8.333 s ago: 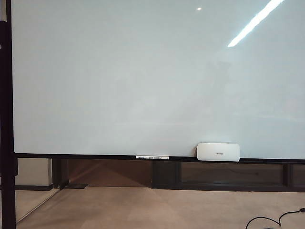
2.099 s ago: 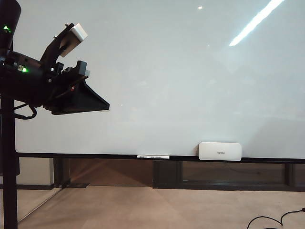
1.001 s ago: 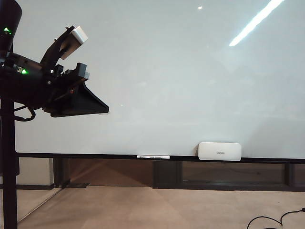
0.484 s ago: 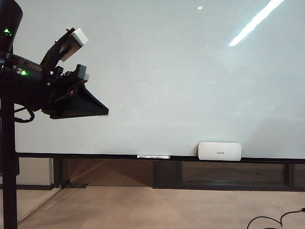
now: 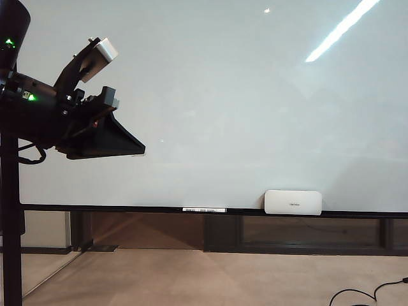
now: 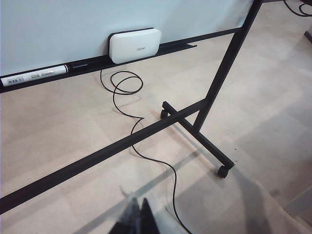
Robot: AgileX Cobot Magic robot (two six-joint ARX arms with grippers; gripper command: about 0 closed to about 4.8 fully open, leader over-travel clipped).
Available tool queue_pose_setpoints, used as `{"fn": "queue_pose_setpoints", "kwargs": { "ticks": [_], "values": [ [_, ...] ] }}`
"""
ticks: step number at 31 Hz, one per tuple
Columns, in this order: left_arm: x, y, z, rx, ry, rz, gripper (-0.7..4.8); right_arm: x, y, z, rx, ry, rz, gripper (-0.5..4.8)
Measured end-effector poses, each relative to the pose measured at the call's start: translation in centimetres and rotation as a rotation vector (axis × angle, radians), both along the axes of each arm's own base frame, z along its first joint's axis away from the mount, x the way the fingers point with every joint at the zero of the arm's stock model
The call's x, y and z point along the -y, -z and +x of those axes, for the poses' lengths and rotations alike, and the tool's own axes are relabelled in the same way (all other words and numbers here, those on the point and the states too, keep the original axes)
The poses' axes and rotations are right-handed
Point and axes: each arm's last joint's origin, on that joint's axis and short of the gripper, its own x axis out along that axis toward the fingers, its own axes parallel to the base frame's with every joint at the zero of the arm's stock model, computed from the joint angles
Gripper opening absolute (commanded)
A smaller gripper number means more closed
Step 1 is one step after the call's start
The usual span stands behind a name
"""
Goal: Reach to the right to find the marker pen, pick it up, and write the number 16 on the whiteboard.
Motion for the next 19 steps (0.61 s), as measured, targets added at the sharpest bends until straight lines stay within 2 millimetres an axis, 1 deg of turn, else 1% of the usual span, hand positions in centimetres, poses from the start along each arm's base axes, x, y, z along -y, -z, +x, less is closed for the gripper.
{"fn": "queue_pose_setpoints", "kwargs": {
  "ticks": [5, 8, 12, 16, 19],
  "values": [
    [0.0, 0.0, 0.0, 0.014, 0.005, 0.012, -0.06, 0.1, -0.2, -0.1, 0.013, 0.016, 0.037, -0.05],
    [0.0, 0.0, 0.0, 0.017, 0.006, 0.015, -0.06, 0.6, -1.2, -0.7, 0.034, 0.018, 0.112, -0.05],
    [0.0, -0.1, 0.0, 0.021, 0.006, 0.013, -0.06, 1.3, -4.6, -1.9, 0.072, 0.009, 0.152, -0.05],
    [-0.1, -0.6, -0.2, 0.040, 0.008, 0.003, -0.06, 1.0, -8.6, -2.6, -0.001, 0.023, 0.207, -0.05],
    [-0.2, -1.5, -0.5, 0.066, 0.007, -0.013, -0.06, 0.6, -10.2, -2.9, -0.061, 0.028, 0.217, -0.05]
  ]
}}
